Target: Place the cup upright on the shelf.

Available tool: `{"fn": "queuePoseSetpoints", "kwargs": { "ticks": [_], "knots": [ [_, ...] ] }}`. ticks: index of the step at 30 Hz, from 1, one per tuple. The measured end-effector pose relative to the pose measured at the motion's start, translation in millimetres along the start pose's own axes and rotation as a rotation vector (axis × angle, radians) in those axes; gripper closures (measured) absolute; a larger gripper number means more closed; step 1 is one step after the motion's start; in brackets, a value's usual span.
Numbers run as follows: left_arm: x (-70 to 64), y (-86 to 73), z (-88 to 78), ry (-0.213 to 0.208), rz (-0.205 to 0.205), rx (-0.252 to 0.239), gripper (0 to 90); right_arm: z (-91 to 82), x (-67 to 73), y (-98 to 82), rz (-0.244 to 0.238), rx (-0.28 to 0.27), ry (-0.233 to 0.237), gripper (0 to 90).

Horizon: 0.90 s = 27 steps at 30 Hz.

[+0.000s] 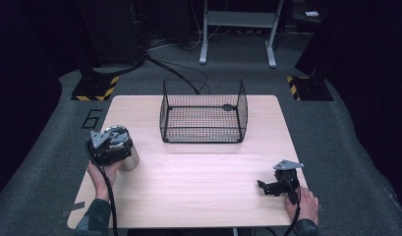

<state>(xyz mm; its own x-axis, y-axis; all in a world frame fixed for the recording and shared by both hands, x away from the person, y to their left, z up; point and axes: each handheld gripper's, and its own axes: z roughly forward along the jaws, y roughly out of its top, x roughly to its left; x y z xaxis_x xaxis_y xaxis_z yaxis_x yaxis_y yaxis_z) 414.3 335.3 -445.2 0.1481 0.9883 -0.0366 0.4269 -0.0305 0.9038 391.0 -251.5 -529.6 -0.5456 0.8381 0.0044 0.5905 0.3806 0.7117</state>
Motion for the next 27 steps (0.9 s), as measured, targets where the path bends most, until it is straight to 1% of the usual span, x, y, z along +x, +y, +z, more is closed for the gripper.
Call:
{"fn": "queuePoseSetpoints", "kwargs": {
  "ticks": [2,3,4,5,9,10,13,16,17,18,19,20,21,22,27],
  "knots": [
    [0.2,0.1,-0.3,-0.003,0.002,0.001,3.7,0.0,0.0,0.0,0.0,0.0,0.0,0.0],
    [-0.1,0.2,0.0,-0.002,-0.004,-0.005,3.9,0.0,0.0,0.0,0.0,0.0,0.0,0.0],
    [1.5,0.5,-0.6,-0.008,0.004,0.003,4.0,0.0,0.0,0.0,0.0,0.0,0.0,0.0],
    [1.5,0.3,-0.2,-0.01,-0.004,-0.004,4.0,0.0,0.0,0.0,0.0,0.0,0.0,0.0],
    [4.1,1.0,-1.4,-0.027,0.009,0.007,4.1,0.0,0.1,0.0,0.0,0.0,0.0,0.0],
    [4.5,1.0,-2.5,-0.038,-0.003,0.0,4.1,0.0,0.1,0.0,0.001,0.0,0.0,0.0],
    [5.2,1.2,-5.5,-0.044,-0.005,-0.007,4.1,0.0,0.1,0.0,0.0,0.0,0.0,0.0],
    [4.9,4.1,-10.7,-0.056,0.014,-0.008,4.1,0.0,0.0,0.0,0.0,0.0,0.001,0.0],
    [4.9,4.1,-10.7,-0.056,0.014,-0.008,4.1,0.0,0.0,0.0,0.0,0.0,0.001,0.0],
    [3.2,6.5,-12.0,-0.067,0.027,-0.008,4.1,0.0,0.0,-0.1,0.0,0.0,0.0,0.0],
    [3.2,6.5,-12.0,-0.067,0.027,-0.008,4.1,0.0,0.0,-0.1,0.0,0.0,0.0,0.0],
    [0.8,9.5,-13.4,-0.078,0.043,-0.002,4.1,0.0,0.0,-0.1,0.0,-0.001,0.001,0.0],
    [0.8,9.5,-13.4,-0.078,0.043,-0.002,4.1,0.0,0.0,-0.1,0.0,-0.001,0.001,0.0],
    [-0.5,11.3,-14.4,-0.08,0.056,0.0,4.1,0.0,0.0,-0.1,0.0,0.0,0.001,0.0],
    [-5.7,14.9,-18.0,-0.094,0.063,-0.013,4.1,0.0,0.0,0.0,0.0,0.0,0.0,0.0]
  ]
}}
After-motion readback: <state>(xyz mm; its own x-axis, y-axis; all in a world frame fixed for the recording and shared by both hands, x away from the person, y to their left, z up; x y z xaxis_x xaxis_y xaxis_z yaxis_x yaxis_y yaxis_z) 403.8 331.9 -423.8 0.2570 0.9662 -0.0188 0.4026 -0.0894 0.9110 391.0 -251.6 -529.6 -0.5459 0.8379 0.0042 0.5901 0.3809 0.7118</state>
